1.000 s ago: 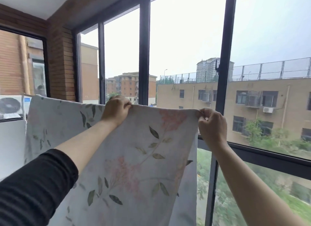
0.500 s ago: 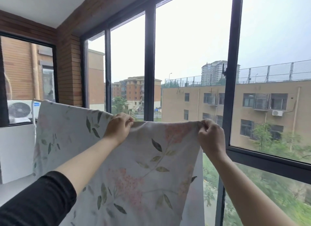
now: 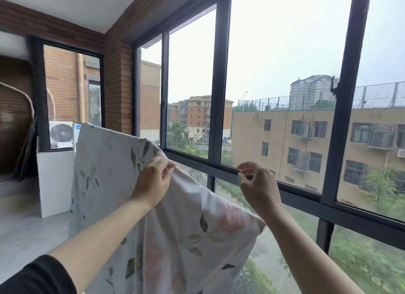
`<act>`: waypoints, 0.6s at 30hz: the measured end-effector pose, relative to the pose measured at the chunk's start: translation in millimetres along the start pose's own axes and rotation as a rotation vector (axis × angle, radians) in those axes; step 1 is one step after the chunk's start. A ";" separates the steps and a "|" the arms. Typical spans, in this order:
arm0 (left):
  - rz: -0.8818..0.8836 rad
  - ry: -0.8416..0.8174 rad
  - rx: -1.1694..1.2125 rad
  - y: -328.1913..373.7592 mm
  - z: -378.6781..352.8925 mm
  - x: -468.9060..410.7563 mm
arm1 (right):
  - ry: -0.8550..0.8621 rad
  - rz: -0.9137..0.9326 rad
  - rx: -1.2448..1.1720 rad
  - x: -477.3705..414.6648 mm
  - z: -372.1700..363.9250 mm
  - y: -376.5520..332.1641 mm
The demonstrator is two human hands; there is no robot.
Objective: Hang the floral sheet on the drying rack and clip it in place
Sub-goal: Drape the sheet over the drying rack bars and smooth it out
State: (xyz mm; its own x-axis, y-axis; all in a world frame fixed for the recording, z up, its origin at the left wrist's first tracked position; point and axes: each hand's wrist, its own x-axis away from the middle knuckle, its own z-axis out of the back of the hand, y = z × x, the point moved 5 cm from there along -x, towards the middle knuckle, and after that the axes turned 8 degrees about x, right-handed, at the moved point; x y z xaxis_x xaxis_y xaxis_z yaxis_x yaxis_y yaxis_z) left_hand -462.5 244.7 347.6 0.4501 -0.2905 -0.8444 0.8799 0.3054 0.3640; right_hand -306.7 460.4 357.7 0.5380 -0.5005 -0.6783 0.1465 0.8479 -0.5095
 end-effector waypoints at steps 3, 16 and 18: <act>0.033 -0.018 -0.034 -26.1 22.2 -3.5 | -0.041 0.045 -0.033 -10.9 -31.1 -34.1; 0.146 -0.056 -0.110 -165.3 164.0 -3.1 | -0.056 0.235 0.028 -33.4 -157.9 -218.7; 0.146 -0.066 -0.104 -183.0 176.2 -5.6 | -0.054 0.227 0.131 -37.8 -173.5 -229.7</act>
State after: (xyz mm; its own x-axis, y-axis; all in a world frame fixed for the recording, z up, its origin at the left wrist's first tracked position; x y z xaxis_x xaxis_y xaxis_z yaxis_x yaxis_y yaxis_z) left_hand -599.3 30.7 355.0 0.5836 -0.2944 -0.7568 0.7859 0.4394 0.4351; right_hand -504.7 254.3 408.5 0.6126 -0.2879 -0.7361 0.1210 0.9545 -0.2726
